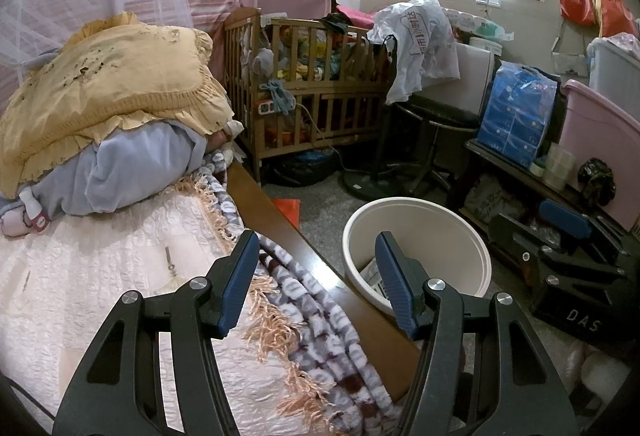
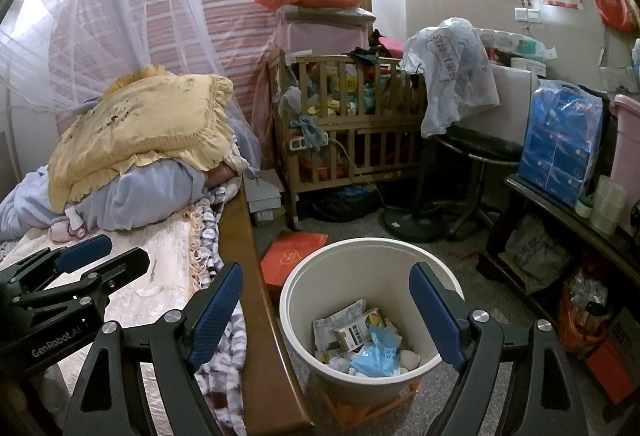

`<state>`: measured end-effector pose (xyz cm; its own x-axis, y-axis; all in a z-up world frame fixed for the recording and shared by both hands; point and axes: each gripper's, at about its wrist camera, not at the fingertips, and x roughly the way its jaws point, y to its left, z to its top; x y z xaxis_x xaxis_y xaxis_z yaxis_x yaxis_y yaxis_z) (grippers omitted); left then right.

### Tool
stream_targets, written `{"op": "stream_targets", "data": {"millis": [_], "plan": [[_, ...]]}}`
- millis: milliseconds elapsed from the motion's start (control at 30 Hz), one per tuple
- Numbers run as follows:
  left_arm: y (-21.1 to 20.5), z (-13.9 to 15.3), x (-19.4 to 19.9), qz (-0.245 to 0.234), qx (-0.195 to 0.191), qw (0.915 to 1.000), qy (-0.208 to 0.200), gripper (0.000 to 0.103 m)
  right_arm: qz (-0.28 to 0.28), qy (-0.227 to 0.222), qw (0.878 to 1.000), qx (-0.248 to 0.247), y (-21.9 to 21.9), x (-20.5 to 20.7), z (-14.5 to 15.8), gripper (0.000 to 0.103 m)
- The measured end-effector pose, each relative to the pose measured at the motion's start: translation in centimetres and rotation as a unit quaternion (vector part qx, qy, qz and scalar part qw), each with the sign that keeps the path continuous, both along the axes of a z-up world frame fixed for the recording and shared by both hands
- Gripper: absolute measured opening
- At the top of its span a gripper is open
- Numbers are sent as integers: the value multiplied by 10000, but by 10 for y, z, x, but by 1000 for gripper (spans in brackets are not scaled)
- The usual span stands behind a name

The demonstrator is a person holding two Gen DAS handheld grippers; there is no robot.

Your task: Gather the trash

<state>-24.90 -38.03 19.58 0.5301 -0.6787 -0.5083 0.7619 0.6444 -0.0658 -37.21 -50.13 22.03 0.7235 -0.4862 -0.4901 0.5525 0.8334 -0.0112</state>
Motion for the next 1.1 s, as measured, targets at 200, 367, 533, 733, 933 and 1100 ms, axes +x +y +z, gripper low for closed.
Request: {"op": "stream_targets", "data": {"millis": [200,367,533,733,933,1100], "plan": [[-1,-5,0,-3,6,10000,34,59,7,8,10000,5,-2,0,-1,83],[-2,-6,0,-6,0,10000,56,59,8,9,10000,9,-2,0,-1,83],[-1,-6,1,-5,-3,10000,54,59,5,11,10000,9,-2,0,-1,84],[-1,-6,1,-7,0,10000,65,59,8,17,10000,11,-3,0,-2,84],[-1,-6,1,-4,0,10000,61,59,5,25,10000,33,-4,0,-4,84],[-1,-6,1,0,1,10000,67,59,9,30,10000,35,-5,-1,-5,84]]}}
